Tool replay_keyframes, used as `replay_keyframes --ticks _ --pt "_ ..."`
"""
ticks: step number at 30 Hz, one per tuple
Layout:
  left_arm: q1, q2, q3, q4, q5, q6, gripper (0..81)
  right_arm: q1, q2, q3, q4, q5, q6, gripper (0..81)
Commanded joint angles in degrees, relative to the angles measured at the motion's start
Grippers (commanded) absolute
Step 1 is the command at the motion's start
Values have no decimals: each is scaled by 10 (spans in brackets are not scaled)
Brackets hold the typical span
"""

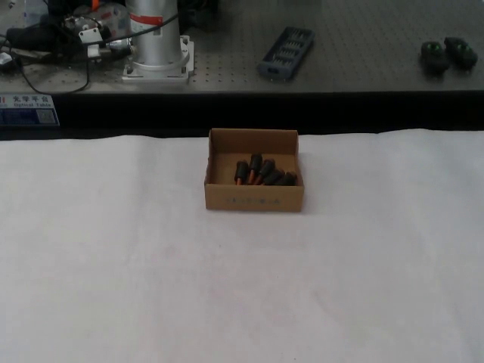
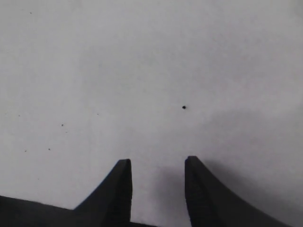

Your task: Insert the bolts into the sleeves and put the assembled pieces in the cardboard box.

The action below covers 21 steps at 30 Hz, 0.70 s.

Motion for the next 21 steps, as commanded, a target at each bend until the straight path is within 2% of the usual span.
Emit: replay_keyframes --ticks 1,21 --pt "1 -1 2 27 -82 -8 314 1 -6 2 -7 4 1 286" --pt "1 -1 2 27 -82 -8 314 1 -6 2 -15 16 4 286"
